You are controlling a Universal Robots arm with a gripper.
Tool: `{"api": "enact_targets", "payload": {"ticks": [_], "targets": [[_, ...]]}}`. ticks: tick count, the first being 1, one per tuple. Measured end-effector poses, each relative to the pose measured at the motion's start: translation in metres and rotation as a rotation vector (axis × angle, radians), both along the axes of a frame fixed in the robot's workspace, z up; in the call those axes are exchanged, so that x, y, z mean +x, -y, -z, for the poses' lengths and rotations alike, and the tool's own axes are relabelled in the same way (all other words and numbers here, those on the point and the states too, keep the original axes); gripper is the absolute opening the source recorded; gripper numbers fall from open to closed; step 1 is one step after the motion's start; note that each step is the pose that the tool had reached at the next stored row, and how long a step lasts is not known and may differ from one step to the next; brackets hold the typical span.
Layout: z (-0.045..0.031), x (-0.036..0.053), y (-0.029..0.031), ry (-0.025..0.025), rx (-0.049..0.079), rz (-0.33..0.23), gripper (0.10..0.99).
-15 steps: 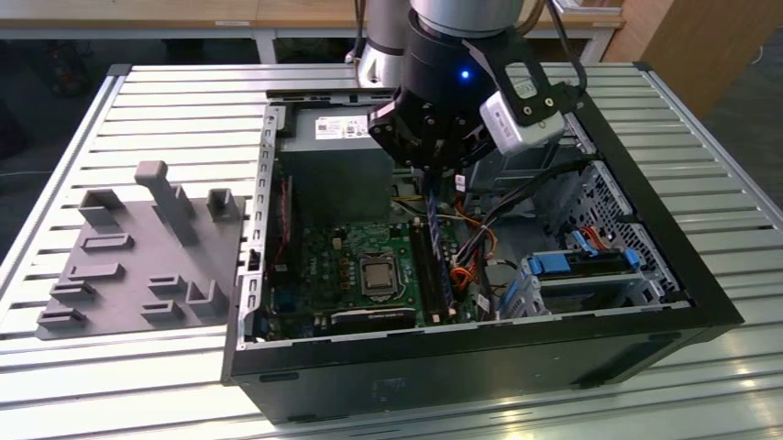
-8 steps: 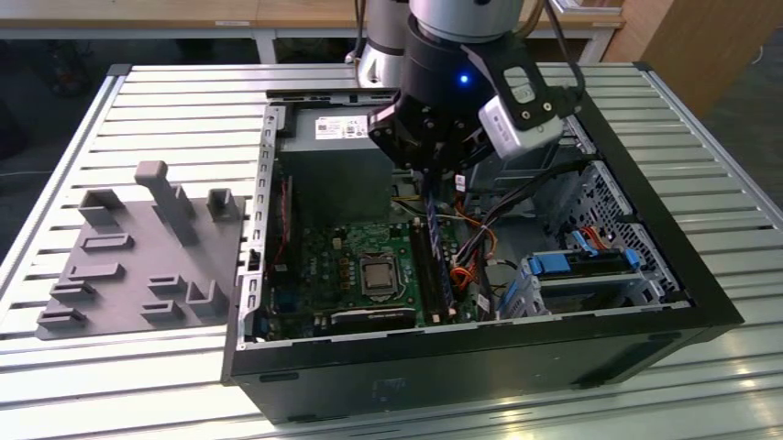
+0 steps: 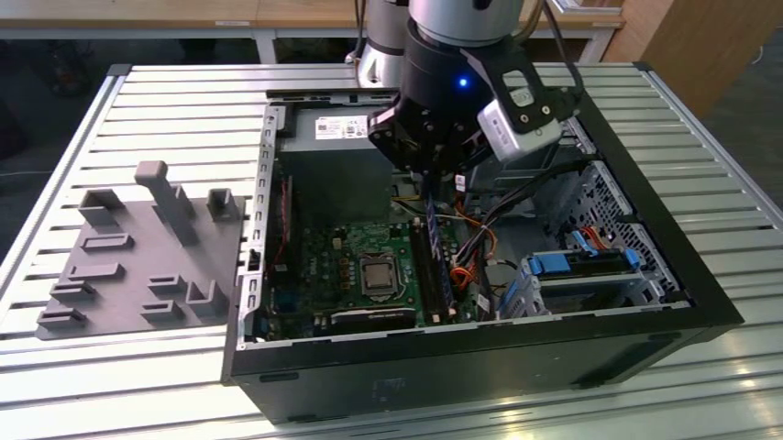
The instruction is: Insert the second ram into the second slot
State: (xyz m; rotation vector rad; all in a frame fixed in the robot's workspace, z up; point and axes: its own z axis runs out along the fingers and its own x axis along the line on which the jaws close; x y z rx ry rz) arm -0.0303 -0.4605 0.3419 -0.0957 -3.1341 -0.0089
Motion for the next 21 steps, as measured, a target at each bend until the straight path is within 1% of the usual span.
{"api": "enact_targets", "payload": {"ticks": [13,21], "targets": [[0.0037,0.0000,0.0000,0.0001,0.000,0.000,0.137],[0.0109,0.0000,0.0004,0.0000,0.000,0.000,0.137]]}}
